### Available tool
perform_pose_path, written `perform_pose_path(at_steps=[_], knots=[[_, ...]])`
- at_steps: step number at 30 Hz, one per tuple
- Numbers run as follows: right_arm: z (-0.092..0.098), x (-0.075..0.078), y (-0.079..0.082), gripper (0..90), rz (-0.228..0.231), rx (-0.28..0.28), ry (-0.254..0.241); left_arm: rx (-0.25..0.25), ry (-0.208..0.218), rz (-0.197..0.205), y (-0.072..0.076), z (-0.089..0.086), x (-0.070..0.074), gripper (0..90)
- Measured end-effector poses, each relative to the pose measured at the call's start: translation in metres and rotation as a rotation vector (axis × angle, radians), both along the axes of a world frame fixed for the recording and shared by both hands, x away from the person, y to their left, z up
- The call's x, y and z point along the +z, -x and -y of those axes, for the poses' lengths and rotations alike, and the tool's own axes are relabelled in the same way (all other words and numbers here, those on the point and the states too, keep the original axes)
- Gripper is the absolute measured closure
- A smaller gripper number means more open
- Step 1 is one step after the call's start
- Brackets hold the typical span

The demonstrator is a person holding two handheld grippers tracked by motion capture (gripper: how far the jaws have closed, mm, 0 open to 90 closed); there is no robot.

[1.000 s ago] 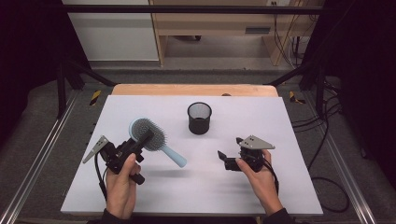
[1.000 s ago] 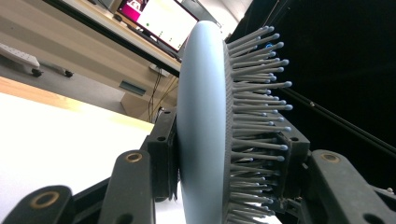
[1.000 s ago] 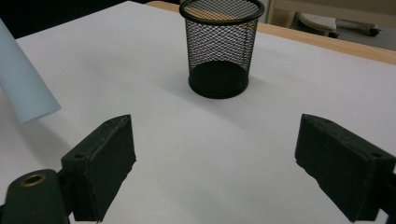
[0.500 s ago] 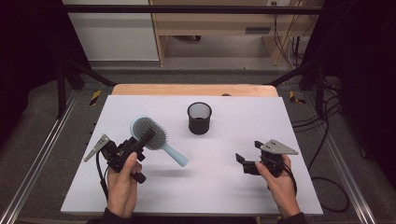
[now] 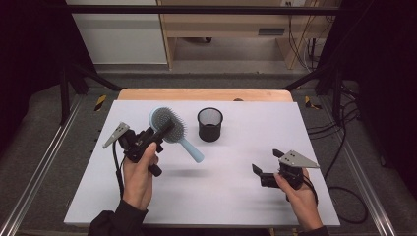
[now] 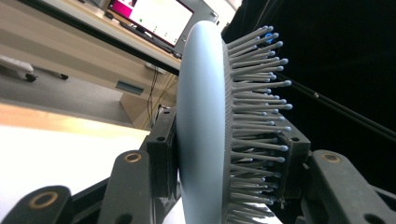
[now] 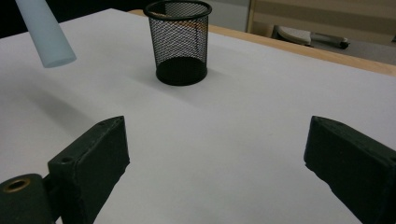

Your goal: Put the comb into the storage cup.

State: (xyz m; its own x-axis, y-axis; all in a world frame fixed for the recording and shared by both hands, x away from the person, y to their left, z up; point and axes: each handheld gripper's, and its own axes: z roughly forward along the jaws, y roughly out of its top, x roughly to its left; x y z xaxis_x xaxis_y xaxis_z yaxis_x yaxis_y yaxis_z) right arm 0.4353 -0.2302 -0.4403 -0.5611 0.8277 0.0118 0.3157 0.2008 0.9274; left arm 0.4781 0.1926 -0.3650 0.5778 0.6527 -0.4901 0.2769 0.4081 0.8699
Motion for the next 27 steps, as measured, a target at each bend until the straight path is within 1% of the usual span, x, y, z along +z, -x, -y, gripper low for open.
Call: perform_pose_path(at_steps=[4, 7, 12, 14, 16, 17, 21, 25, 27], knots=[[0.001, -0.003, -0.001, 6.1, 0.005, -0.007, 0.003, -0.006, -0.013, 0.003, -0.014, 0.011, 0.015, 52.2], [-0.001, -0.004, -0.001, 6.0, 0.007, -0.008, 0.006, 0.009, -0.045, 0.019, -0.028, 0.019, 0.027, 52.2], [-0.001, -0.004, -0.001, 6.0, 0.008, -0.006, 0.001, 0.038, -0.05, 0.03, -0.046, 0.026, 0.04, 52.1], [0.0, -0.004, -0.001, 5.8, 0.01, -0.01, 0.002, 0.046, -0.04, 0.026, -0.05, 0.03, 0.042, 51.9], [0.003, -0.004, -0.002, 6.0, 0.013, -0.027, -0.003, 0.053, -0.024, 0.015, -0.054, 0.033, 0.043, 51.8], [0.004, -0.004, -0.003, 6.1, 0.012, -0.033, -0.011, 0.057, -0.024, 0.016, -0.056, 0.034, 0.044, 51.8], [0.005, -0.004, -0.003, 6.1, 0.011, -0.045, -0.016, 0.077, -0.044, 0.021, -0.065, 0.041, 0.046, 51.7], [0.003, -0.004, -0.003, 6.1, 0.016, -0.035, -0.01, 0.099, -0.065, 0.014, -0.074, 0.05, 0.046, 51.6], [0.002, -0.004, -0.003, 6.0, 0.015, -0.034, -0.012, 0.106, -0.075, 0.017, -0.077, 0.053, 0.048, 51.6]])
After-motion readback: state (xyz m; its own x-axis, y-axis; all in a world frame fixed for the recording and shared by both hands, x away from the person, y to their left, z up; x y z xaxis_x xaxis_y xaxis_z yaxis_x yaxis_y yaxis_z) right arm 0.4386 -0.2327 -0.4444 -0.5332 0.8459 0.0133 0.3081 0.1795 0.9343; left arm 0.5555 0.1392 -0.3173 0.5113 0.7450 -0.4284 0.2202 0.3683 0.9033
